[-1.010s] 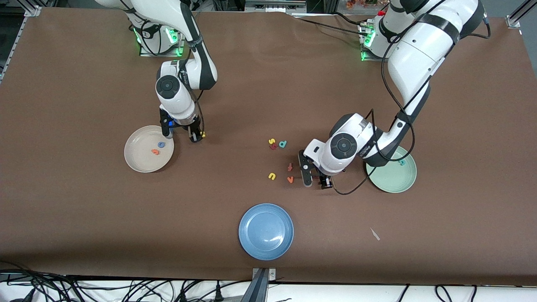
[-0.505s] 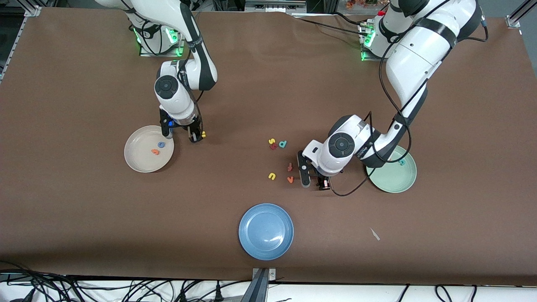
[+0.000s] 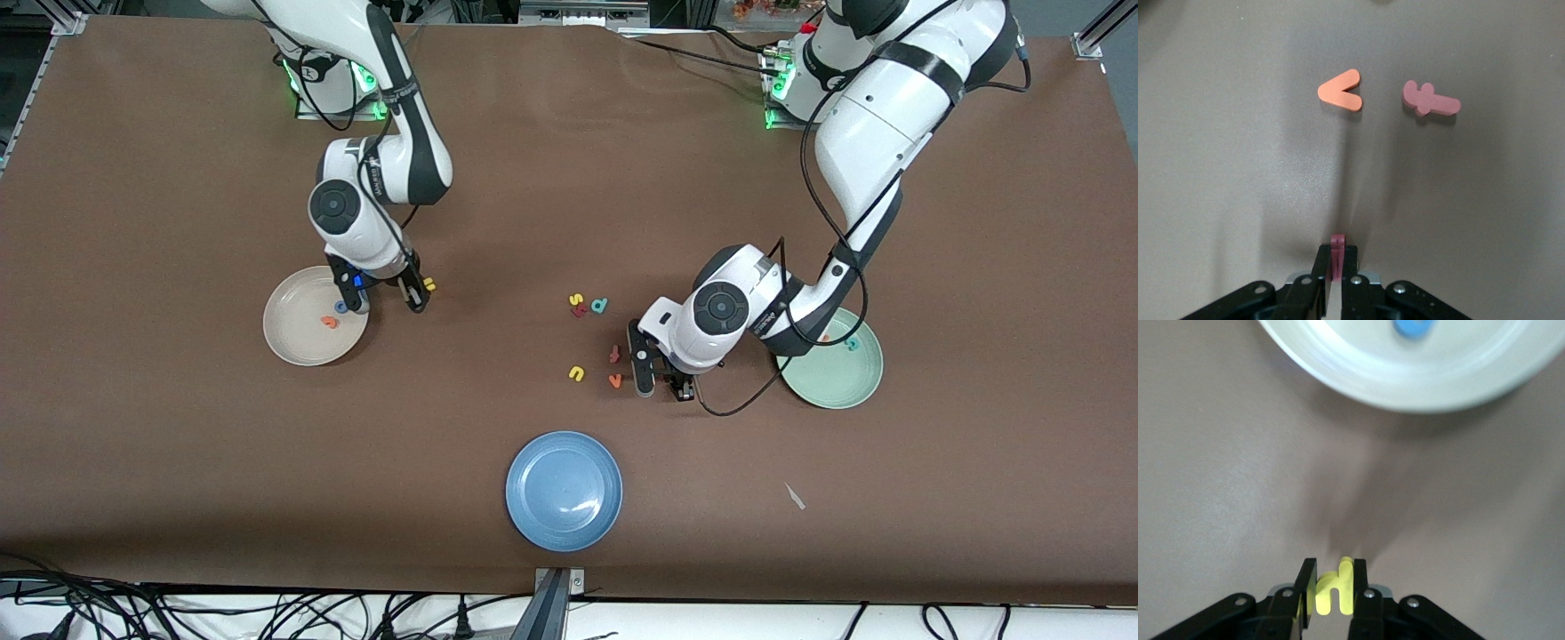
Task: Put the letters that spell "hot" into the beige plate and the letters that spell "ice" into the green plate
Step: 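Drop the yellow letter on the beige plate while the left gripper drops pink i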
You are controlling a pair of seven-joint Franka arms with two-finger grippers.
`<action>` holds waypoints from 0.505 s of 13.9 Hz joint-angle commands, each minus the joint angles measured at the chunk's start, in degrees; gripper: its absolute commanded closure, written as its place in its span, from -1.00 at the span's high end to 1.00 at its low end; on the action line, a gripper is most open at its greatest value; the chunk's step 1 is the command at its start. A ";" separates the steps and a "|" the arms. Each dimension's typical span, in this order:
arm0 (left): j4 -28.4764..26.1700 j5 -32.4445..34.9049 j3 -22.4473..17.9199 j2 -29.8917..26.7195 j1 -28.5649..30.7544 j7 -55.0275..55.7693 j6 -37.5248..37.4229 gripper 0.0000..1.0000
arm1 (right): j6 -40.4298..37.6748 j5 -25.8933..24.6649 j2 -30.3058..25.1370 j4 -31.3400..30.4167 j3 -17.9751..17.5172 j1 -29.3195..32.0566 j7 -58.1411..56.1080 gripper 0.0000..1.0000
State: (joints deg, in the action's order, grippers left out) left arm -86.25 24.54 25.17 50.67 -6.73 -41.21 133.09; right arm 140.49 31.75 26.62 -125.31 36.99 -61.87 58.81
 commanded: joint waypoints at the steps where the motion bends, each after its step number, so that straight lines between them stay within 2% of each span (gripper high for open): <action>1: 1.43 1.74 0.05 -0.74 0.22 -0.28 -0.72 -1.00 | -4.06 0.77 -0.08 -0.37 3.68 0.34 -15.69 -1.00; 5: 1.43 0.34 0.49 -6.01 2.59 0.25 -9.92 -1.00 | -10.75 -1.33 -0.08 -0.20 12.38 0.34 -34.25 -1.00; 7: 1.35 -3.52 0.41 -9.00 5.57 -0.18 -16.16 -1.00 | -11.64 -3.00 0.10 -0.11 14.68 0.34 -38.93 -1.00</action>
State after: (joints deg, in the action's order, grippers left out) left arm -83.46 23.65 25.26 45.84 -4.08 -40.93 122.08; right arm 130.28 30.60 26.72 -125.53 50.01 -61.14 24.22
